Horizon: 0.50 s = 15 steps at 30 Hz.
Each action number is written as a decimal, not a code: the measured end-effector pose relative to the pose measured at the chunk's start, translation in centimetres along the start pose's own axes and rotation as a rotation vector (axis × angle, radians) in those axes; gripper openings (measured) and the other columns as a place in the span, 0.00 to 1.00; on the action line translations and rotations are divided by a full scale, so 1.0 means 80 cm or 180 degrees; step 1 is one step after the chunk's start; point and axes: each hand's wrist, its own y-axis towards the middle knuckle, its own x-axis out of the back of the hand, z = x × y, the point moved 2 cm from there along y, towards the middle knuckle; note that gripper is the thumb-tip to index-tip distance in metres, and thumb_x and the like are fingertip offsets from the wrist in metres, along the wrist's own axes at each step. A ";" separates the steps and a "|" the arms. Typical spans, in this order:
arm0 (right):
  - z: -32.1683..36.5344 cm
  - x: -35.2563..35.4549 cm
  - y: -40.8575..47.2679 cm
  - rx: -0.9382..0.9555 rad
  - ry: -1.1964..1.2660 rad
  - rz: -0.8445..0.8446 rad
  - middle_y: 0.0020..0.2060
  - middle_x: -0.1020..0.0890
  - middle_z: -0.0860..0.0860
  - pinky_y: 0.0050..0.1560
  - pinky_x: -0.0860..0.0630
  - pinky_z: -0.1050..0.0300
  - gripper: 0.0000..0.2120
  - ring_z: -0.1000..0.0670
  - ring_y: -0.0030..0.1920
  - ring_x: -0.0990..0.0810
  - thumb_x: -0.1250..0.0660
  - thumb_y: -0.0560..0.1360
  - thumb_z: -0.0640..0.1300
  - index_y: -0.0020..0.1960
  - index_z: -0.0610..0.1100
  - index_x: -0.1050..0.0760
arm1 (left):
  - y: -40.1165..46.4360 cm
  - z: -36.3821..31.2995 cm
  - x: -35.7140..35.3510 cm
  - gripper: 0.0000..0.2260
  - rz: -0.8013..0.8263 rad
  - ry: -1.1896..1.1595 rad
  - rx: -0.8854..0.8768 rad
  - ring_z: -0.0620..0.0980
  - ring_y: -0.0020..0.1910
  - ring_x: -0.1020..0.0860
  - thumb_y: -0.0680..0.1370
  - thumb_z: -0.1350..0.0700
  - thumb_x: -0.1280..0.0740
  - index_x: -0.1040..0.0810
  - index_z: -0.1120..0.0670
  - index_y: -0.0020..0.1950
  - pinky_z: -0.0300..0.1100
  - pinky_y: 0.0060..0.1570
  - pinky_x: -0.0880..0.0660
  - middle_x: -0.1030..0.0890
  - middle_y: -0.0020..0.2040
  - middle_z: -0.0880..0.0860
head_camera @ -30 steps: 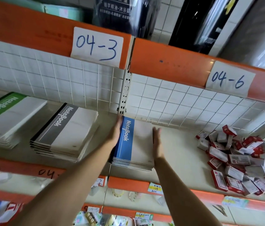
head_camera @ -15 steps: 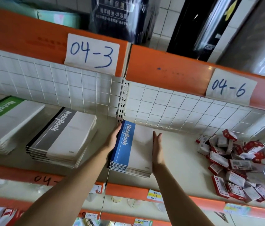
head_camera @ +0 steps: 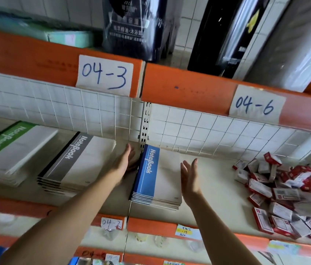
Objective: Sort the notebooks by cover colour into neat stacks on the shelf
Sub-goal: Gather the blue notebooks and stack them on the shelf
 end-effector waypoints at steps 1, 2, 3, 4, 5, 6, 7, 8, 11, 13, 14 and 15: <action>-0.001 -0.005 -0.004 0.0046 -0.0070 0.0185 0.66 0.25 0.43 0.63 0.28 0.50 0.41 0.43 0.65 0.26 0.54 0.79 0.69 0.73 0.35 0.36 | 0.014 0.014 0.005 0.42 -0.0015 -0.0035 0.0029 0.54 0.72 0.31 0.64 0.18 0.48 0.30 0.38 0.71 0.59 0.73 0.40 0.31 0.75 0.49; -0.002 -0.009 -0.007 0.0081 -0.0071 0.0358 0.63 0.23 0.42 0.62 0.27 0.49 0.41 0.42 0.63 0.24 0.55 0.79 0.69 0.71 0.35 0.33 | 0.025 0.026 0.004 0.43 0.0014 -0.0013 0.0043 0.54 0.70 0.29 0.63 0.18 0.48 0.29 0.40 0.71 0.58 0.73 0.38 0.29 0.73 0.50; -0.003 -0.012 -0.008 0.0099 -0.0113 0.0464 0.64 0.22 0.42 0.64 0.27 0.47 0.40 0.41 0.64 0.24 0.56 0.79 0.69 0.70 0.37 0.30 | 0.024 0.027 0.000 0.45 0.0102 0.0010 0.0072 0.54 0.70 0.29 0.63 0.18 0.48 0.30 0.42 0.72 0.57 0.74 0.39 0.29 0.73 0.51; -0.003 -0.013 -0.006 0.0073 -0.0072 0.0492 0.64 0.21 0.44 0.66 0.27 0.46 0.38 0.42 0.64 0.23 0.57 0.80 0.68 0.70 0.41 0.28 | 0.013 0.021 -0.006 0.49 0.0175 0.0041 0.0091 0.54 0.71 0.30 0.61 0.17 0.48 0.31 0.45 0.74 0.56 0.75 0.40 0.30 0.74 0.51; -0.002 -0.014 -0.005 0.0055 -0.0072 0.0522 0.62 0.19 0.45 0.63 0.25 0.49 0.36 0.44 0.63 0.21 0.58 0.80 0.66 0.69 0.43 0.28 | -0.005 0.007 -0.014 0.52 0.0215 0.0084 0.0074 0.54 0.73 0.32 0.61 0.16 0.48 0.33 0.47 0.75 0.55 0.75 0.42 0.32 0.75 0.52; 0.000 -0.018 -0.006 0.0080 -0.0078 0.0596 0.60 0.18 0.46 0.58 0.22 0.52 0.35 0.46 0.60 0.19 0.59 0.81 0.65 0.69 0.44 0.27 | -0.016 0.000 -0.019 0.51 0.0259 0.0199 0.0077 0.54 0.75 0.35 0.65 0.17 0.50 0.35 0.49 0.77 0.54 0.76 0.44 0.34 0.77 0.52; 0.000 -0.021 -0.007 0.0099 -0.0078 0.0708 0.59 0.18 0.46 0.54 0.21 0.54 0.34 0.47 0.58 0.19 0.59 0.81 0.64 0.68 0.44 0.27 | -0.030 -0.007 -0.026 0.44 0.0279 0.0302 0.0053 0.54 0.76 0.38 0.73 0.23 0.52 0.38 0.51 0.79 0.51 0.77 0.46 0.37 0.78 0.53; 0.000 -0.023 -0.007 0.0102 -0.0049 0.0757 0.59 0.18 0.45 0.52 0.20 0.54 0.33 0.46 0.57 0.18 0.60 0.82 0.63 0.68 0.44 0.27 | -0.035 -0.009 -0.029 0.37 0.0263 0.0336 0.0017 0.54 0.77 0.40 0.79 0.30 0.55 0.41 0.53 0.79 0.50 0.76 0.47 0.39 0.79 0.53; 0.000 -0.026 -0.009 0.0093 0.0029 0.0801 0.55 0.16 0.47 0.46 0.19 0.57 0.31 0.49 0.52 0.16 0.59 0.83 0.61 0.63 0.46 0.24 | -0.043 -0.010 -0.038 0.32 0.0241 0.0433 -0.0137 0.53 0.78 0.43 0.82 0.36 0.58 0.45 0.53 0.81 0.50 0.76 0.49 0.43 0.80 0.52; -0.002 -0.023 -0.010 0.0089 0.0069 0.0857 0.56 0.17 0.44 0.46 0.19 0.55 0.32 0.47 0.52 0.16 0.59 0.82 0.62 0.64 0.44 0.25 | -0.043 -0.007 -0.042 0.34 0.0352 0.0439 -0.0223 0.52 0.78 0.43 0.80 0.34 0.59 0.45 0.53 0.81 0.52 0.77 0.49 0.43 0.80 0.52; -0.002 -0.022 -0.010 0.0116 0.0063 0.0844 0.57 0.18 0.42 0.46 0.19 0.55 0.34 0.45 0.52 0.17 0.59 0.82 0.63 0.66 0.43 0.25 | -0.037 -0.002 -0.043 0.35 0.0348 0.0434 -0.0237 0.53 0.78 0.41 0.80 0.33 0.58 0.45 0.53 0.81 0.53 0.77 0.48 0.41 0.80 0.52; -0.001 -0.020 -0.010 0.0100 0.0050 0.0844 0.57 0.18 0.41 0.45 0.19 0.54 0.35 0.45 0.52 0.17 0.59 0.82 0.64 0.67 0.41 0.26 | -0.028 0.004 -0.043 0.38 0.0357 0.0374 -0.0257 0.53 0.77 0.39 0.79 0.30 0.57 0.42 0.53 0.80 0.55 0.77 0.46 0.39 0.79 0.53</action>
